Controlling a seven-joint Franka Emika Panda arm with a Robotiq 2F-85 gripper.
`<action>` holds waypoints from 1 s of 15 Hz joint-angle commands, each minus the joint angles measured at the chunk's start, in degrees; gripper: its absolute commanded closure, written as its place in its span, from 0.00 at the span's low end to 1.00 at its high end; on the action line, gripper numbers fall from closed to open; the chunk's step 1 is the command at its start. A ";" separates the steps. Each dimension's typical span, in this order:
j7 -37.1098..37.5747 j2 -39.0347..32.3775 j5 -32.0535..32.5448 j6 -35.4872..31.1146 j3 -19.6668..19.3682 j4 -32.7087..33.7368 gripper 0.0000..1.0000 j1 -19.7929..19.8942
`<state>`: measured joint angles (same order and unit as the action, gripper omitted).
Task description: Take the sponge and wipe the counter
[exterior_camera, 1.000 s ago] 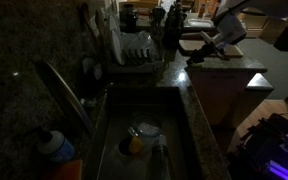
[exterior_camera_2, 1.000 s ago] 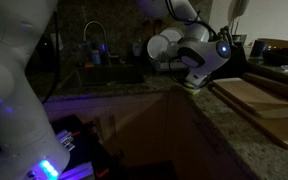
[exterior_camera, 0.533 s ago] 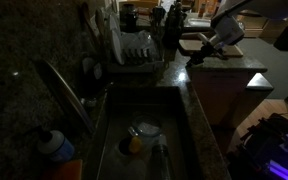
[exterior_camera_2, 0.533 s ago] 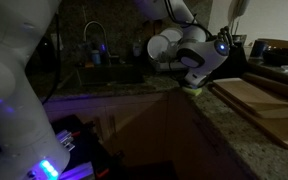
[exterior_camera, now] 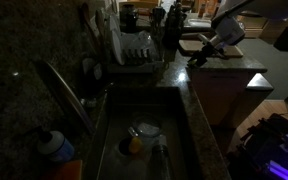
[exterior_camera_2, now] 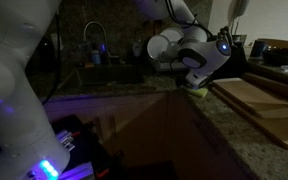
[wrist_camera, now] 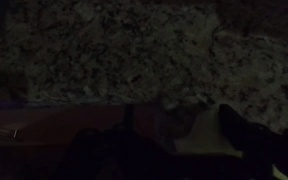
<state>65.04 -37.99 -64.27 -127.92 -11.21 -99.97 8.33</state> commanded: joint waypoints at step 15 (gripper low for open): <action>1.66 4.55 2.86 -14.62 -2.87 -3.96 0.00 3.65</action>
<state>66.59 -36.67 -60.23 -135.79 -13.43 -100.11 11.97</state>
